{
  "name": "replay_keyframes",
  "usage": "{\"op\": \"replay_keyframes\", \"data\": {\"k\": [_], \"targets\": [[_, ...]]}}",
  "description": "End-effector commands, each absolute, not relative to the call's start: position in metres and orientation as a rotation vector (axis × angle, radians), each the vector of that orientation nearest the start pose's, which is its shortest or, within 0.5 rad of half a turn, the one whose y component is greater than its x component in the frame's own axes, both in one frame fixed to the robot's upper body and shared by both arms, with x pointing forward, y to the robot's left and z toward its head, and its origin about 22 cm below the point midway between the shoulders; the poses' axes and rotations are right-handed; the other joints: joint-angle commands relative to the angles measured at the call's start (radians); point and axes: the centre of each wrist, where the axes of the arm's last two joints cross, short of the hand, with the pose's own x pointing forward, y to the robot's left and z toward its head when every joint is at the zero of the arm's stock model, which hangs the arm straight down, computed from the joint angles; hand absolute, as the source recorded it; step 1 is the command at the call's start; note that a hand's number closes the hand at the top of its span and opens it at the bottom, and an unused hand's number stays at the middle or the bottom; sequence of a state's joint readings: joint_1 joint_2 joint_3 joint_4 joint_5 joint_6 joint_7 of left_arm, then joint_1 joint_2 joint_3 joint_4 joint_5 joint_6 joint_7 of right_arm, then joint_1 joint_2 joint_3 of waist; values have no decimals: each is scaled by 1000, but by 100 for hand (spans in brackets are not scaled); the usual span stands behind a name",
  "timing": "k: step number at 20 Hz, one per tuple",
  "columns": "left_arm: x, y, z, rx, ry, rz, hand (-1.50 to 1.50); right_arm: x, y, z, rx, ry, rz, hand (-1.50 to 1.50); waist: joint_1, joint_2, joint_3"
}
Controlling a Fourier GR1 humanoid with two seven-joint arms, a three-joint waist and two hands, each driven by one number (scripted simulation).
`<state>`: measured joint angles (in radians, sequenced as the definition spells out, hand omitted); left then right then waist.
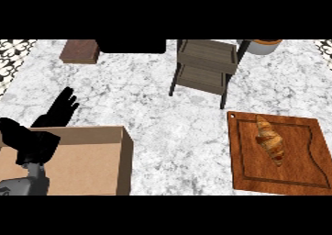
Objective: Pick the sweet potato from the cutting board and place it in the tiered basket
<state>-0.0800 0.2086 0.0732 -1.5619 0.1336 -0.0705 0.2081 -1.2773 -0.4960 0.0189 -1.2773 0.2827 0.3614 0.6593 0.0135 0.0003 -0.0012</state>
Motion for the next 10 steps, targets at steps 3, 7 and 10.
{"op": "replay_keyframes", "data": {"k": [3, 7, 10], "targets": [[247, 292, 28, 46, -1408, -112, 0, 379, -164, 381, -708, -1665, 818, 150, 0, -1, 1], [254, 297, 26, 59, -1437, -100, 0, 398, -144, 334, -769, -1674, 821, 150, 2, 3, 0], [262, 291, 51, 71, -1434, -107, 0, 407, -141, 342, -786, -1668, 796, 150, 3, 1, 1]]}}
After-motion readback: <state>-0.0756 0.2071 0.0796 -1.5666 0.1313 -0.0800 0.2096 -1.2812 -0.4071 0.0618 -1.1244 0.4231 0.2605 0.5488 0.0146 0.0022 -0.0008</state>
